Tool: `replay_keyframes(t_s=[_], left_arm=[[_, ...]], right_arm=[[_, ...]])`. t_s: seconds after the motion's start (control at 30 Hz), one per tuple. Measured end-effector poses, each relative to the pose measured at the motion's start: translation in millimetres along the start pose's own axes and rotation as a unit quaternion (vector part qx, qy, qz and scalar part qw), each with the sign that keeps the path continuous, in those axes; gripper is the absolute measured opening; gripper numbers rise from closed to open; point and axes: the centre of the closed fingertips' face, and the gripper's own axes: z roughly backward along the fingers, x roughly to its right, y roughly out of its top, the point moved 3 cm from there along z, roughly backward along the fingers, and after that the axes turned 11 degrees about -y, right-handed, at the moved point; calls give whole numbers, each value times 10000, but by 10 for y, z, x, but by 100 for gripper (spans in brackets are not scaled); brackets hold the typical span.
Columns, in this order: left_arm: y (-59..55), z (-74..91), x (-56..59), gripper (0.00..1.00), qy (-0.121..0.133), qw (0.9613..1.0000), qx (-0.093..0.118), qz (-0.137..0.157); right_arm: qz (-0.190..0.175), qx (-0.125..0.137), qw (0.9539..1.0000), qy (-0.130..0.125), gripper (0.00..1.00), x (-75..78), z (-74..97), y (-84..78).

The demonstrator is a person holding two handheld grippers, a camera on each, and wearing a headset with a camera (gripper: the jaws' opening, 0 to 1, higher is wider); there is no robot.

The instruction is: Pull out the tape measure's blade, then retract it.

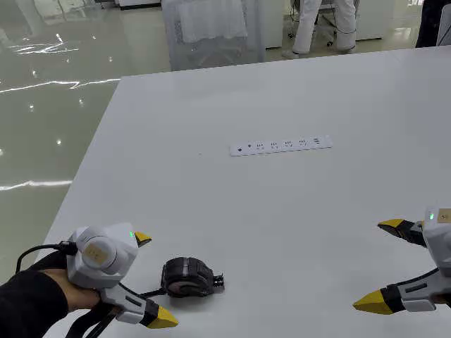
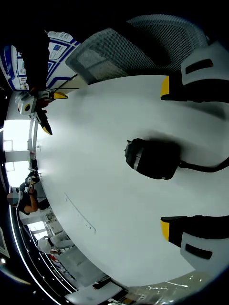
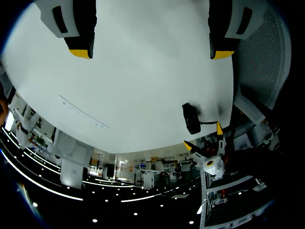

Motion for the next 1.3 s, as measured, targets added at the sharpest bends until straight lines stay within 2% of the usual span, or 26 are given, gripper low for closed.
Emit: replay_keyframes(t_s=[0.37, 0.47, 0.67, 0.77, 0.87, 0.97, 1.07, 1.17, 1.23, 1.27, 1.3], left_arm=[[136, -204, -32, 89, -346, 9975, -448, -426], [174, -257, -47, 84, -392, 9973, -441, -439], [163, -349, -69, 75, -489, 9945, -719, -577], [147, -402, -45, 66, -586, 9917, -899, -710], [108, -464, -4, 63, -709, 9877, -1150, -792], [109, -503, 13, 54, -821, 9845, -1287, -865], [141, -526, 1, 49, -818, 9834, -1329, -923], [124, -555, -17, 43, -787, 9807, -1467, -1029], [126, -552, -75, 36, -641, 9756, -1598, -1359], [128, -557, -102, 32, -573, 9753, -1618, -1393], [120, -576, -72, 32, -621, 9771, -1609, -1243]], right_arm=[[267, -19, 9995, 149, 99, -116, -246, 34], [356, -6, 9991, 214, 99, -139, -304, 61], [427, 16, 9984, 360, 99, -144, -404, 113], [512, 66, 9977, 441, 94, -186, -458, 152], [531, 42, 9972, 530, 95, -246, -541, 182], [629, 32, 9959, 642, 94, -302, -619, 216], [734, 35, 9947, 714, 93, -345, -701, 260], [810, 10, 9933, 824, 89, -391, -783, 294], [873, -1, 9921, 899, 88, -428, -825, 331], [920, 9, 9915, 924, 87, -438, -840, 349], [958, 22, 9910, 940, 87, -450, -858, 377]])
